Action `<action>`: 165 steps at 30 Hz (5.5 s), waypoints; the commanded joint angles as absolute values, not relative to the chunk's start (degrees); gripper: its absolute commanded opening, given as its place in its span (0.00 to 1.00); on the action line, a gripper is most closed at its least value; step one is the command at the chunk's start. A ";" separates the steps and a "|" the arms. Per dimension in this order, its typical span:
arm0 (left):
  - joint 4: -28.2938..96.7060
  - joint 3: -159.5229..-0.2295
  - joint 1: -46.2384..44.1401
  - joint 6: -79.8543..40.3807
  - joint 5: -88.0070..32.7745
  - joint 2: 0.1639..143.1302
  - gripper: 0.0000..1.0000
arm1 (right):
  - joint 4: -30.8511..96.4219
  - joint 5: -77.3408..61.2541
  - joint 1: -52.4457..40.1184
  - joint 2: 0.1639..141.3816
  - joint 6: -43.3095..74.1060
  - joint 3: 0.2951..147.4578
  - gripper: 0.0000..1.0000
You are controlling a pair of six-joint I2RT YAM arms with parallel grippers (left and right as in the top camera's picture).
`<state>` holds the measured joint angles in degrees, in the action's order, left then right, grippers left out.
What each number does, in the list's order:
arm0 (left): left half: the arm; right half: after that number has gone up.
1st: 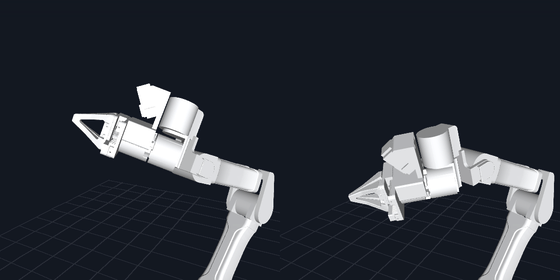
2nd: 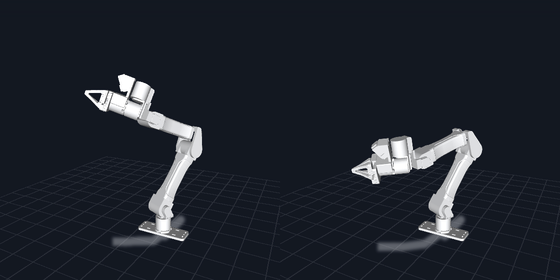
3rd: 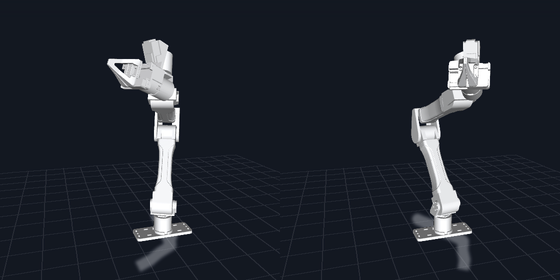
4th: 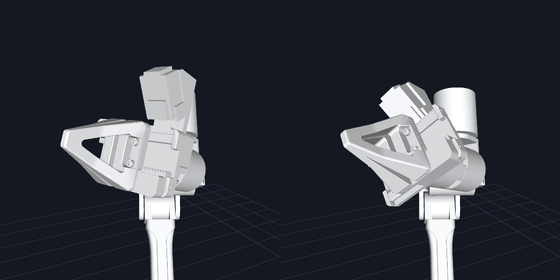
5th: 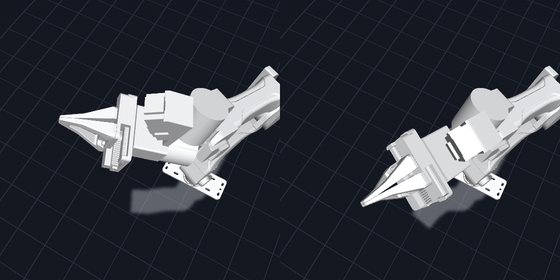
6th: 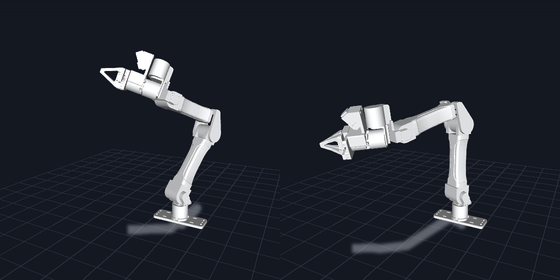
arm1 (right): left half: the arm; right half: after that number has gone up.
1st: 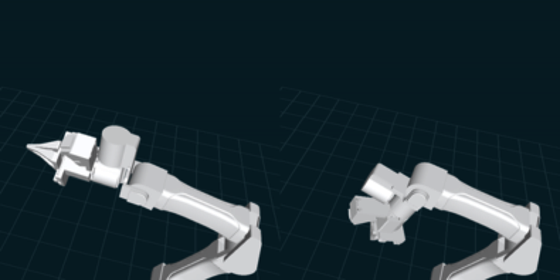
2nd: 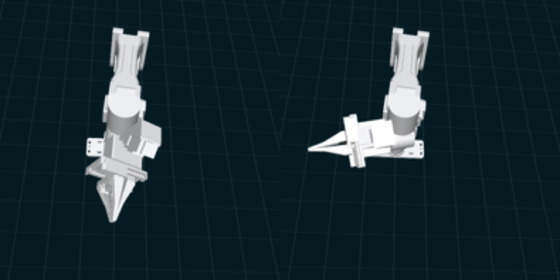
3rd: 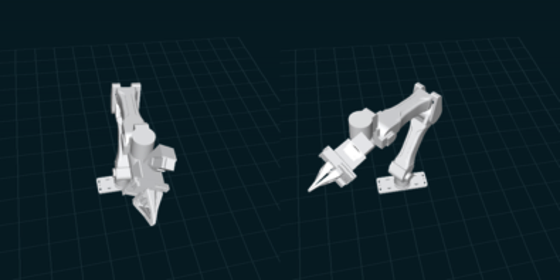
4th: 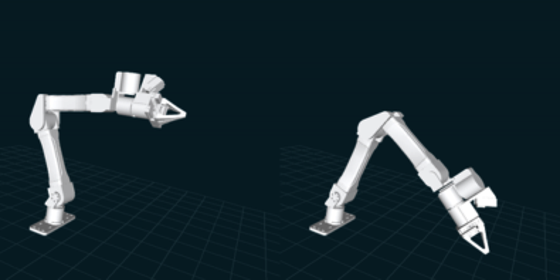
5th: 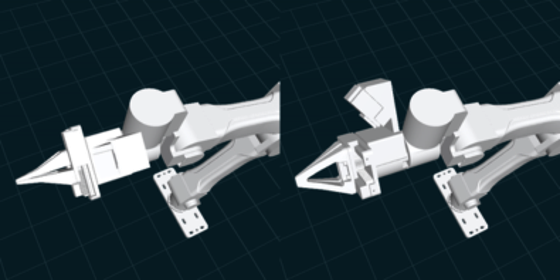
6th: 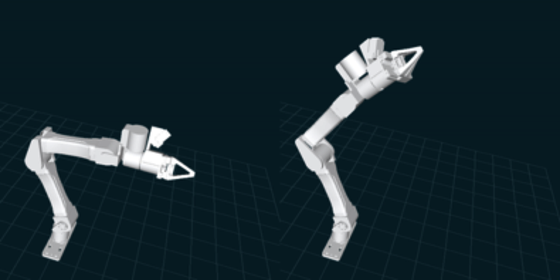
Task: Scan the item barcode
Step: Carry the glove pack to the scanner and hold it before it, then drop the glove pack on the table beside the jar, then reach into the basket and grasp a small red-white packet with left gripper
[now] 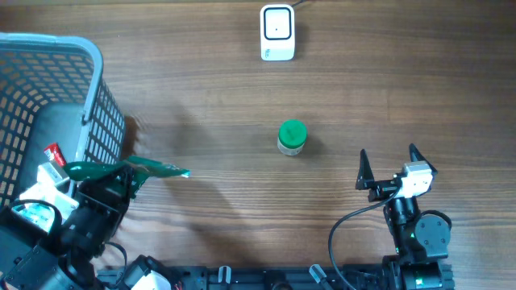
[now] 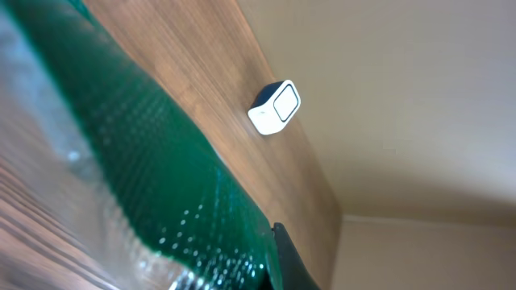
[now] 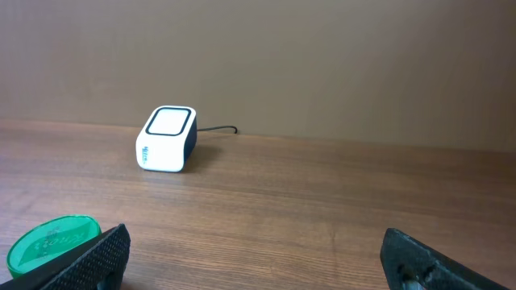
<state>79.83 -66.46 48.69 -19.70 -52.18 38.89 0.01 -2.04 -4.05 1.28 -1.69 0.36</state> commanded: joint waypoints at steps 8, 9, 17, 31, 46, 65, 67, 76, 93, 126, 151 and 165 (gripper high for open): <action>78.41 -66.65 47.57 -6.42 -52.01 38.63 0.04 | -0.21 -1.34 -4.05 1.30 -1.10 0.30 1.00; 77.38 -66.65 46.92 -6.44 -52.01 38.63 0.04 | -0.21 -1.34 -4.05 1.30 -1.08 0.30 1.00; 55.53 -66.65 36.10 -21.08 -49.65 42.39 0.04 | -0.21 -1.34 -4.05 1.30 -1.10 0.30 1.00; 51.40 -66.65 -10.76 -38.28 -19.75 65.19 0.04 | -0.21 -1.34 -4.05 1.30 -1.10 0.30 1.00; 23.16 -66.65 -32.14 -46.94 -14.70 80.47 0.04 | -0.21 -1.34 -4.05 1.30 -1.10 0.30 1.00; 17.80 -66.65 -33.39 -44.69 -6.50 80.42 0.04 | -0.21 -1.34 -4.05 1.30 -1.10 0.30 1.00; 20.25 -66.65 -33.39 -43.53 -4.32 80.42 0.04 | -0.21 -1.34 -4.05 1.30 -1.08 0.30 1.00; 14.13 -66.48 -33.39 -40.80 -1.78 80.40 0.04 | -0.21 -1.34 -4.05 1.30 -1.13 0.30 1.00; 29.02 -59.70 -33.34 -49.01 5.26 80.36 0.04 | -0.21 -1.34 -4.05 1.30 -1.13 0.30 1.00; 37.74 -59.90 -36.49 -55.70 16.56 63.55 1.00 | -0.21 -1.34 -4.05 1.30 -1.13 0.30 1.00; 35.99 -78.85 -7.81 -40.49 40.58 56.16 1.00 | -0.21 -1.34 -4.05 1.30 -1.10 0.30 1.00; 48.86 -79.94 29.04 -60.25 13.15 70.87 1.00 | -0.21 -1.34 -4.05 1.30 -1.13 0.30 1.00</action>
